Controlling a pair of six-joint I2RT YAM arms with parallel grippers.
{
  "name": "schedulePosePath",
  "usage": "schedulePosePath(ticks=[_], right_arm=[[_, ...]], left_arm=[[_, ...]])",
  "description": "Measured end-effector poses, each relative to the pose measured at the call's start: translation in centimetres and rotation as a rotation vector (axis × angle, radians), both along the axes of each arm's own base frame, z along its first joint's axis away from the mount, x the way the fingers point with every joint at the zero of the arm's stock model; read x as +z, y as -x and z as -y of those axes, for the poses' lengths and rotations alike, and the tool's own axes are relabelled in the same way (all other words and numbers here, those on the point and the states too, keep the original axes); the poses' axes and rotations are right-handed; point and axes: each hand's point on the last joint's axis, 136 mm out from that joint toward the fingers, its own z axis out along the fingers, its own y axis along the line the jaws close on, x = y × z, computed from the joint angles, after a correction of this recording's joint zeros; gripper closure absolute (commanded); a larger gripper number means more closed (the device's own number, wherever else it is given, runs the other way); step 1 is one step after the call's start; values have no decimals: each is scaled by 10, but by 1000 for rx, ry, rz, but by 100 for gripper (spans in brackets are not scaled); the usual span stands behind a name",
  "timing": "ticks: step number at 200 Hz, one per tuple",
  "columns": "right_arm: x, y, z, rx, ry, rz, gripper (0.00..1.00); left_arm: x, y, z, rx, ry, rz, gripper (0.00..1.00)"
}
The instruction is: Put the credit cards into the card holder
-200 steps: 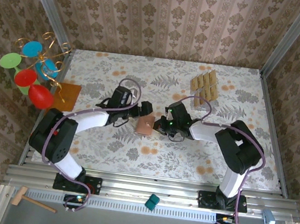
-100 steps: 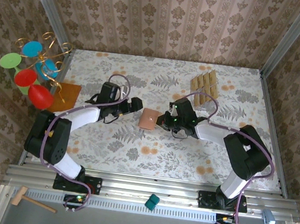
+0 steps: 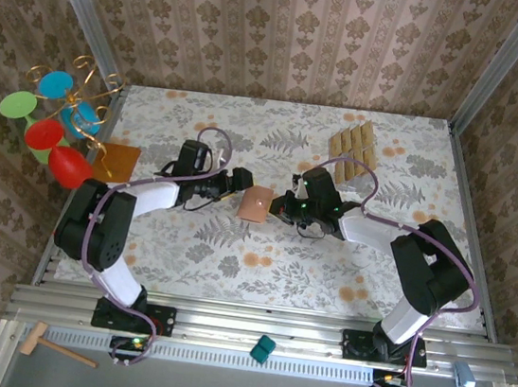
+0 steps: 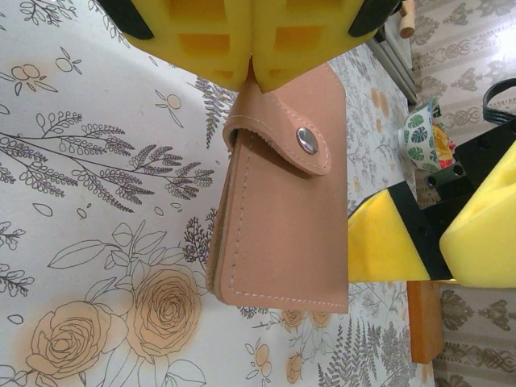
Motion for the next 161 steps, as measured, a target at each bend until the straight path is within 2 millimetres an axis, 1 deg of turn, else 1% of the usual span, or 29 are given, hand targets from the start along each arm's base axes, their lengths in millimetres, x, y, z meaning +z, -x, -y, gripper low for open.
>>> schedulePosePath(ticks=[33, 62, 91, 115, 128, 141, 161], right_arm=[[1, 0, 0, -2, -2, 0, 100], [5, 0, 0, -2, -8, 8, 100], [8, 0, -1, 1, -15, 15, 100], [8, 0, -1, 1, -15, 15, 100], [8, 0, -1, 1, -15, 16, 100], [8, 0, -1, 1, -15, 15, 100], [8, -1, -1, -1, -15, 15, 100]], left_arm=[[-1, 0, 8, -12, 26, -6, 18], [-6, 0, 13, -17, 39, -21, 26], [-7, -1, 17, -18, 55, -29, 35], [-3, -2, 19, -20, 71, -19, 44], [-2, -3, 19, -18, 79, -19, 50], [0, -3, 20, -20, 86, -16, 53], [2, -3, 22, -22, 91, -12, 61]])
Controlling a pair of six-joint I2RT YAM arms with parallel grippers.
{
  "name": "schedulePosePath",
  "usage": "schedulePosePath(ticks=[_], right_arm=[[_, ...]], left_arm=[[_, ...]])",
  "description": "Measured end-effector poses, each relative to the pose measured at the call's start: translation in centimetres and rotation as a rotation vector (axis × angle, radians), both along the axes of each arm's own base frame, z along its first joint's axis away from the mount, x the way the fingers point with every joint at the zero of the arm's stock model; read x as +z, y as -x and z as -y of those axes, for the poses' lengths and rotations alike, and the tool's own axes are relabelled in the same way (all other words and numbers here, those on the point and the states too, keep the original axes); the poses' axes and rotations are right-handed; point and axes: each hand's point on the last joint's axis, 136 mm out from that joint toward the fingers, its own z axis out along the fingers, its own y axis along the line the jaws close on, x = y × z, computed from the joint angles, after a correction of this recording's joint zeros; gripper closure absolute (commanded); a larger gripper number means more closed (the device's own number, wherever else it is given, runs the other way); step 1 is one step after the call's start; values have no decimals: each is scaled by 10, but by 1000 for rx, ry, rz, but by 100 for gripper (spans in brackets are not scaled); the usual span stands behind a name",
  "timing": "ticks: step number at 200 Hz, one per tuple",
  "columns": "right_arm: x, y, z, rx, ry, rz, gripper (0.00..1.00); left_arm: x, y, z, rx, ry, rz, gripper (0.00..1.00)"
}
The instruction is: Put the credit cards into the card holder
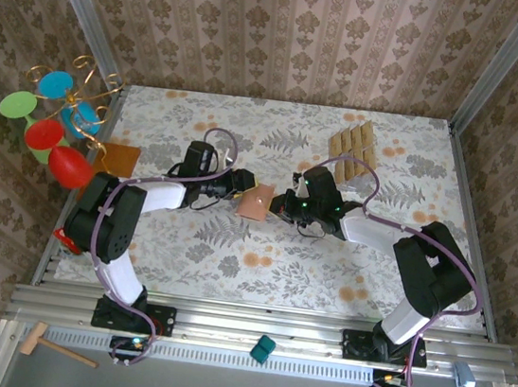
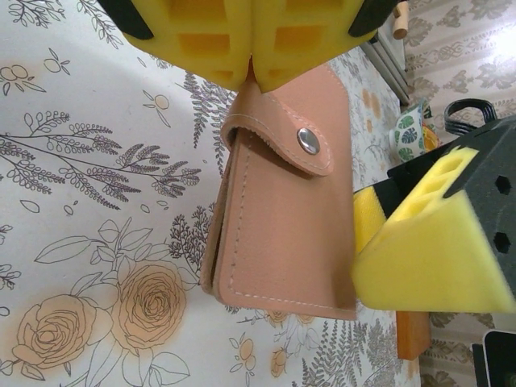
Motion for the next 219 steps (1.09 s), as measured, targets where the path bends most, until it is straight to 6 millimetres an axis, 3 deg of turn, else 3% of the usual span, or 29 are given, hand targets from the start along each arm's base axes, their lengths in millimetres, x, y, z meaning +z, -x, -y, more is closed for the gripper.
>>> schedulePosePath(ticks=[52, 73, 102, 145, 179, 219], right_arm=[[0, -1, 1, -6, -1, -2, 100], [1, -1, 4, -10, 3, -5, 72], [13, 2, 15, -21, 46, 18, 53], [47, -8, 24, -50, 139, 93, 45], [66, -7, 14, -33, 210, 146, 40], [63, -5, 4, -9, 281, 166, 40]], left_arm=[[1, 0, 1, 1, 5, 2, 86], [5, 1, 3, -4, 7, 10, 88], [19, 3, 2, 5, -8, 57, 88], [43, 17, 6, 15, -106, 176, 90], [47, 26, 11, 21, -171, 212, 92], [44, 22, 3, 72, -220, 214, 92]])
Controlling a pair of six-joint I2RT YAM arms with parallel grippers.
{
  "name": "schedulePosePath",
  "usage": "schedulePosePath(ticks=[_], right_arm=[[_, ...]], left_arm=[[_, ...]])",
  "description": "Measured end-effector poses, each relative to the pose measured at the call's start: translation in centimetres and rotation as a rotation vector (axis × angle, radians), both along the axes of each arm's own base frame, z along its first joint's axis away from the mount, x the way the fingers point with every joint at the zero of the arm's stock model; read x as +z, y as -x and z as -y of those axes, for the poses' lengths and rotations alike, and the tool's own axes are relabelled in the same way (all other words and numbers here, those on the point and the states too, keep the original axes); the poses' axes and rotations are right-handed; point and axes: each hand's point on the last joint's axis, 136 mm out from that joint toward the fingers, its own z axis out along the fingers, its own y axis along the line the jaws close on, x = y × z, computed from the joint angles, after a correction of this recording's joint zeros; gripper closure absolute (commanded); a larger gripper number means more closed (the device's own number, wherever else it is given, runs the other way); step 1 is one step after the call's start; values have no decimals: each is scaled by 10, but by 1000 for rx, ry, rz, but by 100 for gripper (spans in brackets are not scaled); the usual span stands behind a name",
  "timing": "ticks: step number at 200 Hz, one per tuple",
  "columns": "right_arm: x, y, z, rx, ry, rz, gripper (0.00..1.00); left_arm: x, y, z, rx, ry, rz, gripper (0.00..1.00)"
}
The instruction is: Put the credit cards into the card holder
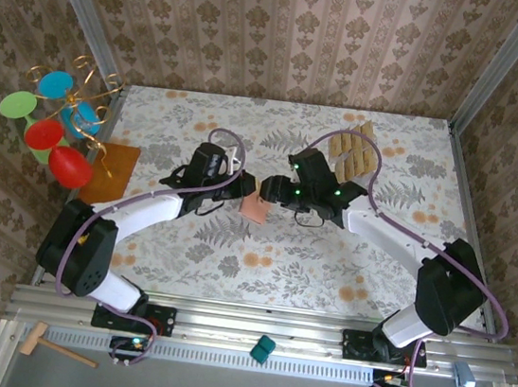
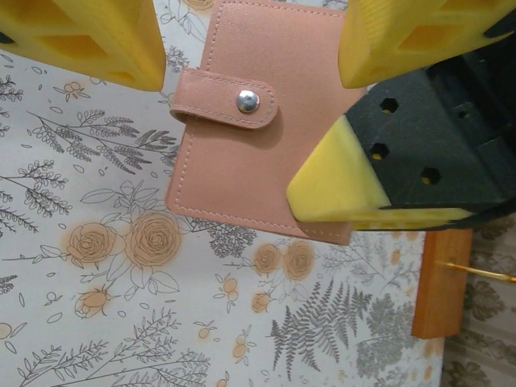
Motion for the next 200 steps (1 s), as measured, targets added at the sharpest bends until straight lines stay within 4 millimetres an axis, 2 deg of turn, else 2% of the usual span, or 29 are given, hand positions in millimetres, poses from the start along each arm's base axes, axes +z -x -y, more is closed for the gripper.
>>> schedulePosePath(ticks=[67, 133, 153, 179, 200], right_arm=[[-36, 3, -10, 21, 100, -44, 40], [-35, -1, -18, 25, 106, -33, 40], [-36, -3, -19, 19, 113, -28, 45], [-38, -7, -18, 6, 122, -21, 57], [-37, -7, -19, 2, 124, -17, 63]], left_arm=[[2, -3, -2, 36, 12, -10, 92], [3, -6, -3, 55, 19, -13, 93], [3, -6, -4, 61, 16, -12, 93], [3, -6, -3, 61, 15, -12, 95], [3, -5, -2, 60, 15, -12, 99]])
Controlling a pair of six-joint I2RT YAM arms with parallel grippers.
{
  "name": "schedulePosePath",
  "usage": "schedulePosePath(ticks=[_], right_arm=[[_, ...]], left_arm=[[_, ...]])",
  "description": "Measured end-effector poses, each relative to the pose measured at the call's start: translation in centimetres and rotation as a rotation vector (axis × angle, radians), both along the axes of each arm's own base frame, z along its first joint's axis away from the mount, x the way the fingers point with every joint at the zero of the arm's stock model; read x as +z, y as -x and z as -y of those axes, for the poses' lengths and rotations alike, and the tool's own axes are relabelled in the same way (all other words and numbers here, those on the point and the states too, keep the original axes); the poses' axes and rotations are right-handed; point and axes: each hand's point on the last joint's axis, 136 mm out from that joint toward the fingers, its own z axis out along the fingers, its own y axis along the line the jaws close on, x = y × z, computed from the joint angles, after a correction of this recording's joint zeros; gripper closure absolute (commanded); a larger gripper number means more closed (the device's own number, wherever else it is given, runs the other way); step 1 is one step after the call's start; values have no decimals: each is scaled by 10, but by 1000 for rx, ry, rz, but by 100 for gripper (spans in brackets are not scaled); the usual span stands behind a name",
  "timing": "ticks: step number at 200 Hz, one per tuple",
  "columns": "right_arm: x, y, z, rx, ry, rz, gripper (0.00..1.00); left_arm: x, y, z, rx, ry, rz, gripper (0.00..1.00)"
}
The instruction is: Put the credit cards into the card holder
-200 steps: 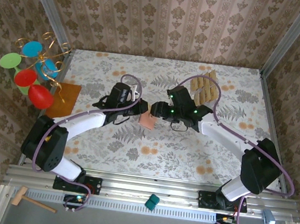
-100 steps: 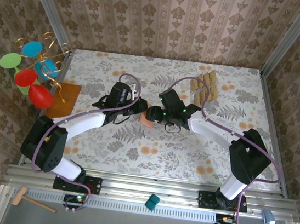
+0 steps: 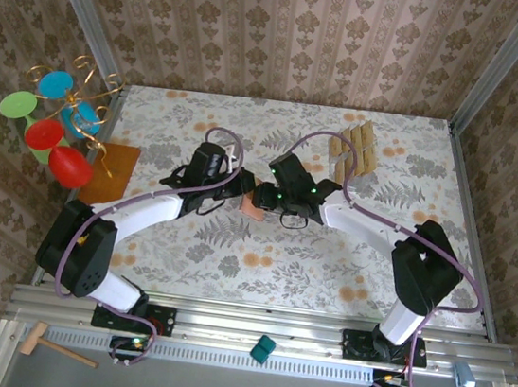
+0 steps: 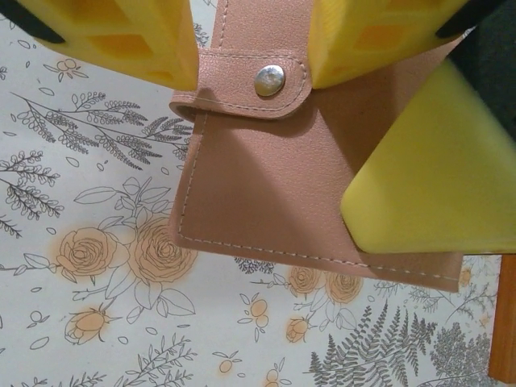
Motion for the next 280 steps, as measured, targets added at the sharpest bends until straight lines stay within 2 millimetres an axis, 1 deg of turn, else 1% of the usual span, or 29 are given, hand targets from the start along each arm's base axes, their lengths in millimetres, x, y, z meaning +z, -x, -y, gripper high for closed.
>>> schedulePosePath(ticks=[16, 35, 44, 53, 69, 81, 90, 108, 123, 138, 151, 175, 205, 248, 260, 275, 280], right_arm=[[-1, -1, 1, -4, -7, 8, 65], [-6, 1, 10, -21, -15, 13, 65], [-15, 4, 24, -47, 4, -4, 65], [-28, 7, 42, -85, 26, -31, 63], [-49, 17, 71, -134, 62, -82, 59], [-51, 26, 85, -158, 68, -97, 56], [-45, 31, 89, -162, 57, -92, 53], [-17, 32, 84, -150, -12, -44, 49], [3, 29, 78, -134, -77, -6, 48], [13, 26, 71, -112, -126, 6, 47], [17, 24, 65, -98, -157, 7, 47], [19, 20, 55, -76, -200, -8, 47], [13, 13, 45, -66, -221, -29, 50], [1, 8, 35, -63, -236, -67, 68], [-1, 7, 34, -62, -238, -72, 71], [-3, 6, 34, -63, -237, -76, 71], [-3, 6, 33, -63, -237, -76, 73]], left_arm=[[0, 0, 0, 0, -1, 0, 100], [-1, 3, 2, -7, -4, -4, 100], [1, 3, 2, -9, 0, -1, 100], [3, 3, 2, -9, 3, 5, 100], [7, 2, 2, -9, 7, 13, 100], [8, 1, 3, -12, 6, 19, 100], [9, 1, 3, -14, 4, 22, 100], [9, 1, 3, -18, 0, 28, 100], [9, 1, 3, -22, -3, 32, 100], [9, 2, 3, -28, -5, 36, 100], [9, 2, 3, -31, -7, 38, 100], [9, 2, 4, -36, -8, 40, 100], [9, 3, 4, -40, -6, 40, 100], [9, 3, 4, -43, -7, 42, 100], [9, 3, 4, -43, -7, 42, 100], [9, 3, 5, -45, -5, 42, 100], [9, 3, 5, -45, -5, 42, 100]])
